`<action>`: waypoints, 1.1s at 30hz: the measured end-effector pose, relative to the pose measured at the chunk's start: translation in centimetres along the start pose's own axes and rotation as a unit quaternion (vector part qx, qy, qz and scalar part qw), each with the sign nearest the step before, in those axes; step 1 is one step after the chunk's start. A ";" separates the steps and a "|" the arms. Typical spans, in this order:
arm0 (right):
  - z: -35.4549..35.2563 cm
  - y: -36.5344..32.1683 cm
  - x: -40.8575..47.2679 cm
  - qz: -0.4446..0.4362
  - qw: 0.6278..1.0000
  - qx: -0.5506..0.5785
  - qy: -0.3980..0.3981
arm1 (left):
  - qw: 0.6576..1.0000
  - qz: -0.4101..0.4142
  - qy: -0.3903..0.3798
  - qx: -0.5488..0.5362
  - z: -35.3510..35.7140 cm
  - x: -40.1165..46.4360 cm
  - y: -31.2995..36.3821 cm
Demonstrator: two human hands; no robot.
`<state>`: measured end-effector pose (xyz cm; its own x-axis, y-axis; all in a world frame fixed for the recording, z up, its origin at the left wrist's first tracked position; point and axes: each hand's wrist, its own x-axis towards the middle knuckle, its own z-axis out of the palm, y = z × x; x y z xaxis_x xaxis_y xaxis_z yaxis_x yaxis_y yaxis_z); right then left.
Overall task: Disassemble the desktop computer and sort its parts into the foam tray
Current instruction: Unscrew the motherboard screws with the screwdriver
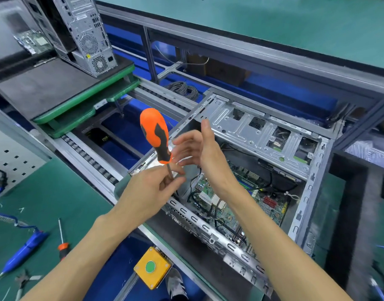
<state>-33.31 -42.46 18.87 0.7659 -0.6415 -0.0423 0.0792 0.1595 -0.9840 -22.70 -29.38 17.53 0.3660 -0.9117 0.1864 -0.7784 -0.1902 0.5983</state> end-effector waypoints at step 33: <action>-3.9 3.8 1.3 0.158 0.968 -0.151 0.127 | 0.994 0.099 0.044 -0.019 -5.9 2.2 3.0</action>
<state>-34.49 -45.61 14.45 0.5370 -0.7664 -0.3525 -0.3523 0.1758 -0.9192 -21.18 -29.84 24.35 0.2511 -0.8945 0.3698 -0.8202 0.0062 0.5720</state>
